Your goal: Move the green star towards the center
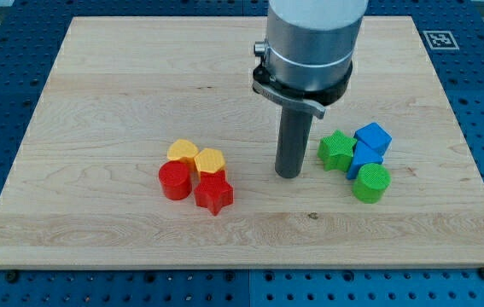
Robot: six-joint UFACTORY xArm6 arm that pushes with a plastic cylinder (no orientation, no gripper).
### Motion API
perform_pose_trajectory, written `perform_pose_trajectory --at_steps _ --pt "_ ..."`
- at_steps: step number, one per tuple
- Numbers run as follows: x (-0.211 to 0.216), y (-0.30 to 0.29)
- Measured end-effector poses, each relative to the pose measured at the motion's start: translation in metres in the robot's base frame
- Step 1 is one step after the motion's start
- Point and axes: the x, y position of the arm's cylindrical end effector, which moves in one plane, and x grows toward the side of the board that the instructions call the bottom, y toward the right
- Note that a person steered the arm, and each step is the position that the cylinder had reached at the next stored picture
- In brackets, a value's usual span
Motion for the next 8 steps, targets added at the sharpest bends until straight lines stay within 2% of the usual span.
perform_pose_trajectory --at_steps 1,5,6,8 --pt "0.016 0.0" --pt "0.004 0.062" --pt "-0.01 0.066" --pt "-0.066 0.048"
